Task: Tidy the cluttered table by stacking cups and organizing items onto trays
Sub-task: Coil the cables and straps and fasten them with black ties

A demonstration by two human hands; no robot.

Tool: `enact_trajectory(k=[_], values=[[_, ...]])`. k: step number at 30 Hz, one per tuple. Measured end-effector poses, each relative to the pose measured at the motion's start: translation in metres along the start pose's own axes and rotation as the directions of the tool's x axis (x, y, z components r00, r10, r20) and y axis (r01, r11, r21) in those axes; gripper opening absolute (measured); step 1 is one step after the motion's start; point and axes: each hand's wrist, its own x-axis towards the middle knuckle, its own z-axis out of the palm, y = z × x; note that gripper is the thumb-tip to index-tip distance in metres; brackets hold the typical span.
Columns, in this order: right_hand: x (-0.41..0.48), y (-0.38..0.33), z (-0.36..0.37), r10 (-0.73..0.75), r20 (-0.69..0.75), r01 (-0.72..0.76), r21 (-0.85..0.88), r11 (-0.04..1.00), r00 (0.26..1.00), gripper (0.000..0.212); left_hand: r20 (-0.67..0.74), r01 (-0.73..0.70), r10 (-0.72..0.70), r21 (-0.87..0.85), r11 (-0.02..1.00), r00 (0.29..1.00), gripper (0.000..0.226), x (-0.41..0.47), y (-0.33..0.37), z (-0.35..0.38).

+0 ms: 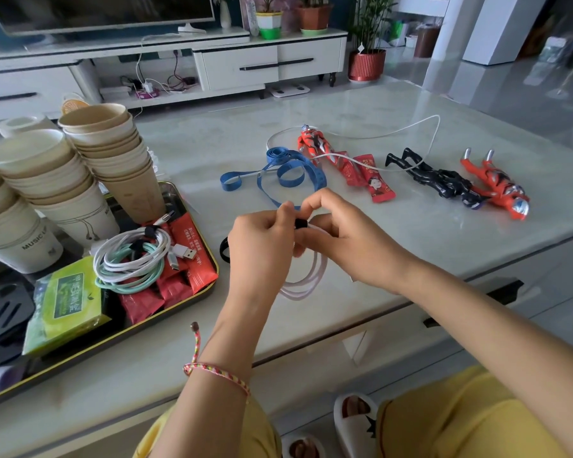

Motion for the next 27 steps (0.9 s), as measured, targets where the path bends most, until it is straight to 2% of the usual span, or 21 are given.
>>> enact_trajectory(k=[3, 6, 8, 10, 12, 15, 20, 24, 27], values=[[0.002, -0.003, -0.003, 0.117, -0.052, -0.098, 0.287, 0.953, 0.992, 0.014, 0.02, 0.059, -0.057, -0.086, 0.995, 0.998, 0.046, 0.002, -0.001, 0.002], [0.006, -0.003, -0.006, 0.3, -0.016, -0.242, 0.55, 0.799, 0.954, 0.024, 0.033, 0.04, -0.037, -0.108, 0.993, 0.999, 0.048, 0.0, 0.0, 0.005], [0.008, -0.002, -0.005, 0.412, -0.014, -0.332, 0.565, 0.755, 0.911, 0.021, 0.046, 0.0, 0.004, -0.087, 0.996, 0.999, 0.053, -0.003, 0.002, 0.007], [0.012, -0.001, -0.004, 0.475, 0.028, -0.396, 0.597, 0.698, 0.879, 0.023, 0.056, -0.039, 0.043, -0.073, 0.997, 0.998, 0.047, -0.006, 0.005, 0.008], [0.014, -0.004, -0.006, 0.496, 0.084, -0.432, 0.627, 0.648, 0.864, 0.025, 0.052, -0.069, 0.073, -0.08, 0.994, 0.996, 0.038, -0.007, 0.006, 0.007], [0.016, -0.006, -0.012, 0.515, 0.148, -0.481, 0.633, 0.606, 0.844, 0.024, 0.043, -0.124, 0.127, -0.067, 0.99, 0.991, 0.037, -0.007, 0.007, 0.006], [0.018, -0.007, -0.013, 0.552, 0.118, -0.504, 0.595, 0.626, 0.825, 0.022, 0.017, -0.174, 0.175, -0.046, 0.984, 0.984, 0.044, -0.01, 0.01, 0.008], [0.019, -0.006, -0.01, 0.513, 0.004, -0.43, 0.551, 0.715, 0.858, 0.019, -0.027, -0.197, 0.196, -0.053, 0.979, 0.98, 0.047, -0.009, 0.009, 0.009], [0.019, -0.007, -0.007, 0.463, -0.076, -0.346, 0.561, 0.752, 0.883, 0.02, -0.043, -0.151, 0.148, -0.082, 0.985, 0.988, 0.046, -0.007, 0.009, 0.008]])
